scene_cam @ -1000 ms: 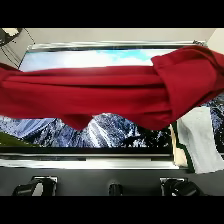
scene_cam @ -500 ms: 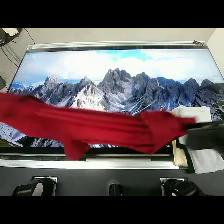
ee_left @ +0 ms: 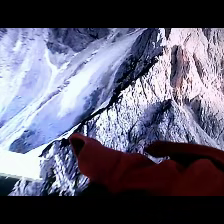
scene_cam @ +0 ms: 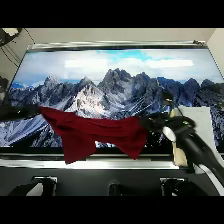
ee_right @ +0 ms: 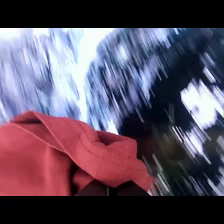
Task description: Fold the shirts.
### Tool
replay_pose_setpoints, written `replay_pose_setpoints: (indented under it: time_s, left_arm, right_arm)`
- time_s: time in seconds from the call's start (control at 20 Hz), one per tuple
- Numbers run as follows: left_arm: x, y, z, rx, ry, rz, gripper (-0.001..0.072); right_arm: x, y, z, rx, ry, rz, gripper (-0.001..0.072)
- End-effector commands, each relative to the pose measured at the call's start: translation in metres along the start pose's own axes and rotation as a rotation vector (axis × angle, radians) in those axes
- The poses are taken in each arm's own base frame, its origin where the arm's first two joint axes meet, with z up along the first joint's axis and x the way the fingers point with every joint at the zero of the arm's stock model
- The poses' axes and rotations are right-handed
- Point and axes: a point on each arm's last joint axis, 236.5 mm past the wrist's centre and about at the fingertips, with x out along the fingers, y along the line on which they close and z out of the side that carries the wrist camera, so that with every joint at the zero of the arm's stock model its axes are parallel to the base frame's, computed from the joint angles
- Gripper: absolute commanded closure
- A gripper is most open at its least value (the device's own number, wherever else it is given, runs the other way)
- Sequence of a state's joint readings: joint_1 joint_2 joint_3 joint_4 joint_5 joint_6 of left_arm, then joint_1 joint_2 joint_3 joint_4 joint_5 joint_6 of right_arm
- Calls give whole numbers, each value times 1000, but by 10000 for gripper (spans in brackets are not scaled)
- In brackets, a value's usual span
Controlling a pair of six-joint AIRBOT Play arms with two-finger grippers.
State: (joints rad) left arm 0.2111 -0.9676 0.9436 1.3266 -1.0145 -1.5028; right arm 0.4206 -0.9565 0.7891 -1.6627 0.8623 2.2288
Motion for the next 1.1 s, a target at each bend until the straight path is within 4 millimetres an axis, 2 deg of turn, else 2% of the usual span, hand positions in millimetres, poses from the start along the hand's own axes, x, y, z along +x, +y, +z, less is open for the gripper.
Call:
replay_pose_setpoints:
  time_s: [0.0,0.05,0.1,0.15,0.2,0.25,0.3,0.4,0.45,0.55,0.6,0.65,0.7,0.75,0.9,1.0,1.05]
  left_arm:
    - [72,-3,11,-120,48,-69,682]
    - [86,-4,5,-143,86,-80,682]
    - [96,-6,-1,-171,116,-96,677]
    - [102,-9,-7,-192,144,-112,577]
    - [102,-10,-9,-192,165,-117,344]
    - [98,-9,-8,-176,171,-121,123]
    - [91,-7,-2,-159,171,-125,88]
    - [69,4,10,-153,188,-132,91]
    - [58,13,12,-171,207,-132,92]
    - [41,30,6,-211,241,-126,92]
    - [36,38,-6,-225,275,-126,94]
    - [34,44,-23,-237,322,-132,94]
    - [35,49,-40,-270,363,-133,95]
    - [39,52,-61,-305,410,-135,106]
    - [49,38,-131,-364,583,-189,108]
    - [53,18,-158,-389,634,-280,108]
    - [55,11,-166,-396,644,-310,108]
  right_arm:
    - [70,24,22,216,-89,88,665]
    - [85,23,18,281,-74,87,663]
    - [95,25,16,326,-69,93,575]
    - [96,30,21,336,-88,118,351]
    - [91,36,32,328,-117,146,213]
    - [78,44,47,279,-158,165,189]
    - [62,50,65,207,-198,171,169]
    - [22,52,104,52,-266,129,117]
    - [2,41,125,42,-283,89,55]
    - [-25,7,166,94,-318,42,36]
    - [-31,-7,180,136,-324,59,38]
    - [-28,-21,185,186,-292,96,40]
    - [-18,-29,179,213,-225,140,45]
    - [-1,-33,161,222,-110,191,83]
    - [42,-26,86,172,262,288,103]
    - [52,-19,42,114,452,307,98]
    - [51,-16,29,89,508,315,97]
